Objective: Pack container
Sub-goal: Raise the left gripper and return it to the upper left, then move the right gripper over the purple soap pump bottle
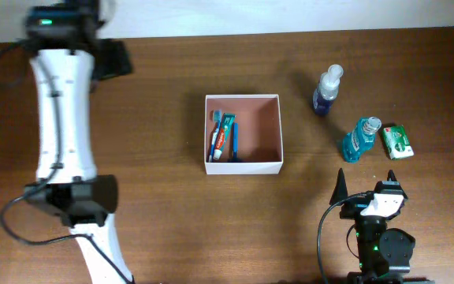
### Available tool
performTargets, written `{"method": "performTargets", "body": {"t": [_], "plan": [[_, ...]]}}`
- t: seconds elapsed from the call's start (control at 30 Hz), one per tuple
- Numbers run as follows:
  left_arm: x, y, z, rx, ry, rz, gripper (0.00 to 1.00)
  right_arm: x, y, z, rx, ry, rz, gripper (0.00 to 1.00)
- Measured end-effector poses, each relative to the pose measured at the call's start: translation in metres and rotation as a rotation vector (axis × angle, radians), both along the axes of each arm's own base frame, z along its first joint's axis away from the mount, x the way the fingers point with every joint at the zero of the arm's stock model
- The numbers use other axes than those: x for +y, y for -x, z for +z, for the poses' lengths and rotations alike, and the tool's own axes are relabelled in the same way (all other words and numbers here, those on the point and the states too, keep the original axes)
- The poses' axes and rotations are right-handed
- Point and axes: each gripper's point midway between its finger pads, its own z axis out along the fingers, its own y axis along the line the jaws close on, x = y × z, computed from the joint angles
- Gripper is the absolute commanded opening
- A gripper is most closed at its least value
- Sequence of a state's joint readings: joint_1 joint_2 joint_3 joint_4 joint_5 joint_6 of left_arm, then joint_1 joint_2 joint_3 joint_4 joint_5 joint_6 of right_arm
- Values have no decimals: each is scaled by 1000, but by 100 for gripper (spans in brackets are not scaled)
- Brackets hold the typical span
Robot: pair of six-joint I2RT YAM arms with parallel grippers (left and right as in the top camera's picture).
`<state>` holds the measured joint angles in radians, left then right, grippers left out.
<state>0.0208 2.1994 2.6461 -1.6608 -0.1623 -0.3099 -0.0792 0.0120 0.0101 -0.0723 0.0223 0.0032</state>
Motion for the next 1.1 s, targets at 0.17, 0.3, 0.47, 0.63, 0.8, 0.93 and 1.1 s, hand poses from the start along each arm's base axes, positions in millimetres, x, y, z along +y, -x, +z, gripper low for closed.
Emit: {"method": "performTargets", "body": {"t": [0.17, 0.3, 0.47, 0.63, 0.8, 0.93, 1.1], "plan": [[8, 1, -2, 1, 112, -61, 100, 1, 0, 0, -1, -12, 3, 98], [-9, -3, -1, -10, 137, -142, 100, 3, 0, 0, -6, -69, 15, 98], [-24, -12, 2, -42, 134, -202, 100, 8, -1, 6, -40, -209, 34, 98], [-16, -12, 2, -39, 90, -188, 100, 32, 1, 51, -208, -242, 195, 98], [-11, -12, 2, -35, 61, -180, 100, 45, 11, 87, -290, -205, 276, 98], [-9, -12, 3, -35, 54, -177, 100, 49, 32, 159, -388, -122, 294, 98], [-9, -12, 2, -34, 51, -179, 100, 47, 33, 222, -334, -66, 270, 98]]}}
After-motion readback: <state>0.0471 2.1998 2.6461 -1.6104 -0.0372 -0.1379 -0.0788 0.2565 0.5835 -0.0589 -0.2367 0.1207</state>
